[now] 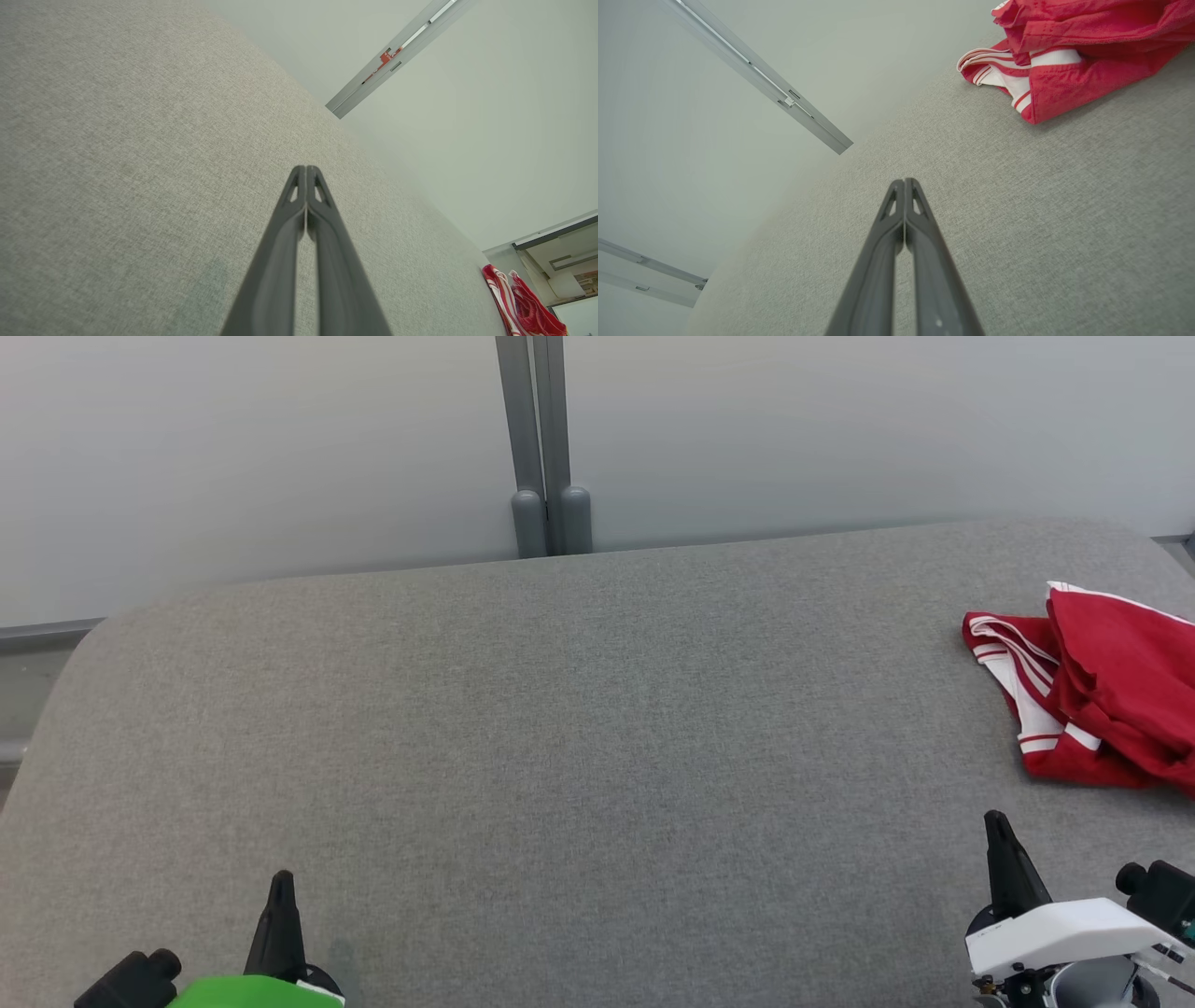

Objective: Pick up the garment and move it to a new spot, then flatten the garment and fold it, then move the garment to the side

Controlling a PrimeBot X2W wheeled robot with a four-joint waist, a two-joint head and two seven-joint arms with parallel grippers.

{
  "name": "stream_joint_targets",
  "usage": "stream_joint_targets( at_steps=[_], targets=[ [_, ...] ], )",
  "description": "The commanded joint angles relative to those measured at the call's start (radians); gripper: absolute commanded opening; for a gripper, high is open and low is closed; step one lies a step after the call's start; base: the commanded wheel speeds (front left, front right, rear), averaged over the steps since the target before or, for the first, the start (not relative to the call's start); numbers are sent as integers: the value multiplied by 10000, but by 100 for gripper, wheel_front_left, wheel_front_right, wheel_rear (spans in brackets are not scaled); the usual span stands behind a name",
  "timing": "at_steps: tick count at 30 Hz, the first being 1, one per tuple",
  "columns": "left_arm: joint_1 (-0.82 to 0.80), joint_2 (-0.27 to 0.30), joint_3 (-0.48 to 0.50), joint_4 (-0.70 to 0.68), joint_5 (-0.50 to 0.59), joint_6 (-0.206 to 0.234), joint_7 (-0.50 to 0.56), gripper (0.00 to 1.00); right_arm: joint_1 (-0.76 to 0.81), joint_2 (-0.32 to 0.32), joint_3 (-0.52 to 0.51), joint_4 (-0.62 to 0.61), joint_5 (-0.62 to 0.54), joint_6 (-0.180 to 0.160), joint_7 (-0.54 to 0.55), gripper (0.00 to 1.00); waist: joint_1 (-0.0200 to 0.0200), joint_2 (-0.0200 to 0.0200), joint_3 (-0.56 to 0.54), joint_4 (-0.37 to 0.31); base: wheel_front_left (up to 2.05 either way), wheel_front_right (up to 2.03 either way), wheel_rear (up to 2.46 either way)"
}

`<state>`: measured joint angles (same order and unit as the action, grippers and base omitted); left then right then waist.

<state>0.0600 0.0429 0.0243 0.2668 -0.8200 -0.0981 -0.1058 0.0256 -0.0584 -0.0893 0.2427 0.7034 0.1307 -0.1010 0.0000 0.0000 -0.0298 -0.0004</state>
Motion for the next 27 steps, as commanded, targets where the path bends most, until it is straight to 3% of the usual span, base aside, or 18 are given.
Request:
stream_joint_targets(
  at_steps=[1, 27],
  targets=[
    [-311, 48, 71, -139, -361, -74, 70, 0, -295, -40, -48, -118, 408, 3, 78, 0, 0, 0, 6, 1, 0, 0, 0],
    [-870, 71, 390, -184, -3210, -176, 879, 0, -713, 0, -132, -73, 3685, 3, 870, 0, 0, 0, 100, 2, 0, 0, 0]
  ],
)
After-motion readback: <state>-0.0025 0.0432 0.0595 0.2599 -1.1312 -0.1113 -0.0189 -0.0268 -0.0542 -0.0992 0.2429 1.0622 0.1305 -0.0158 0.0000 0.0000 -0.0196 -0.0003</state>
